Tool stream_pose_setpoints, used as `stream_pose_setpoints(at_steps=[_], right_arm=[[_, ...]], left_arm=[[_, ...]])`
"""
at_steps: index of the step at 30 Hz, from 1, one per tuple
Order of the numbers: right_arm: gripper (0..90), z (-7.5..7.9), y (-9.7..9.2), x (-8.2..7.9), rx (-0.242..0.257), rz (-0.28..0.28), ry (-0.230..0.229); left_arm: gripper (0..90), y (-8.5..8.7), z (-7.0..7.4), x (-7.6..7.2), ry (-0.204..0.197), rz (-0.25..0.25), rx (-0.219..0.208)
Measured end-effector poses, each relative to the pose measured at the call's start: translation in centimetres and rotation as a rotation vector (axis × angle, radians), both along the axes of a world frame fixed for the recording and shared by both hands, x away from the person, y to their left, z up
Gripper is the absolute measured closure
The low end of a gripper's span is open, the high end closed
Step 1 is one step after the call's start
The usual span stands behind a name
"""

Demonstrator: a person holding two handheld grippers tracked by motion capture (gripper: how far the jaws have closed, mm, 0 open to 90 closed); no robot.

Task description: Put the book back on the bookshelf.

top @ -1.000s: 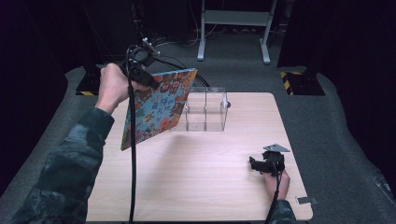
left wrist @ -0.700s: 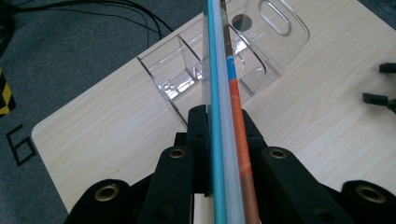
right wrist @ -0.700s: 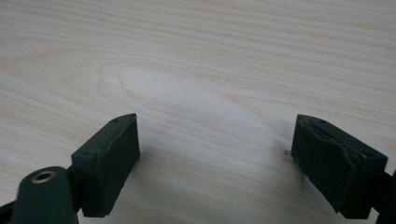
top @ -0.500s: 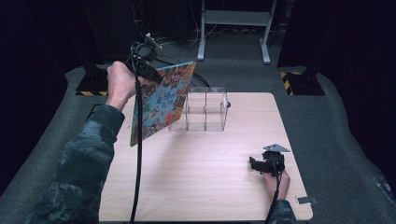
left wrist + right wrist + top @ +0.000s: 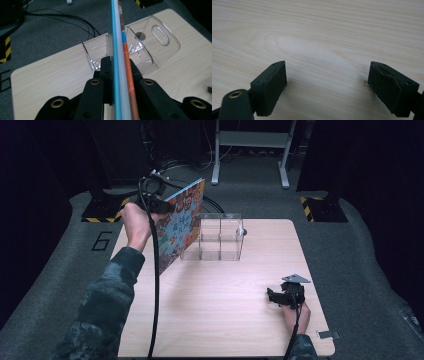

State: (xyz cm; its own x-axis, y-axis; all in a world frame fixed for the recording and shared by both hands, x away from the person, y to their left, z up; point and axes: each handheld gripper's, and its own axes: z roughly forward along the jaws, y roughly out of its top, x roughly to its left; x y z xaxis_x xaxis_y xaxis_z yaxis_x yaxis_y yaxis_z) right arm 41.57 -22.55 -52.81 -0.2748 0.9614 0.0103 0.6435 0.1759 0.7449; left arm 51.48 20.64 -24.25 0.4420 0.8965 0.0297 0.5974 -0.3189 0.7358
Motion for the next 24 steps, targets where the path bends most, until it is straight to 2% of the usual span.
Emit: stream_pose_setpoints(at_steps=[1,2,3,4,7,8,12,16,24], right_arm=[[14.8,0.0,0.0,0.0,0.0,0.0,0.0],[14.9,0.0,0.0,0.0,0.0,-0.001,0.0],[14.8,0.0,0.0,0.0,0.0,-0.001,0.0],[14.8,0.0,0.0,0.0,0.0,-0.001,0.0],[14.9,0.0,0.0,0.0,-0.001,-0.004,-0.002],[14.8,0.0,0.0,0.0,-0.001,-0.004,-0.002],[14.9,0.0,0.0,0.0,0.0,-0.005,-0.002],[14.9,0.0,0.1,0.0,-0.001,-0.005,-0.003],[14.9,0.0,0.1,-0.1,0.001,-0.008,0.0]], left_arm=[[80.8,0.0,0.0,0.0,0.0,0.0,0.0],[80.9,0.0,-1.0,-0.3,-0.021,0.019,-0.013],[80.9,0.0,-1.0,-0.3,-0.021,0.019,-0.013],[80.9,0.0,-2.1,-0.5,-0.043,0.035,-0.026],[80.9,0.1,-2.9,-0.7,-0.05,0.054,-0.046],[80.8,0.3,-3.6,-0.8,-0.056,0.084,-0.081],[80.8,0.3,-4.7,-1.0,-0.085,0.124,-0.123],[80.8,0.6,-5.6,-1.1,-0.101,0.161,-0.183],[80.7,1.1,-7.5,-1.5,-0.11,0.213,-0.251]])
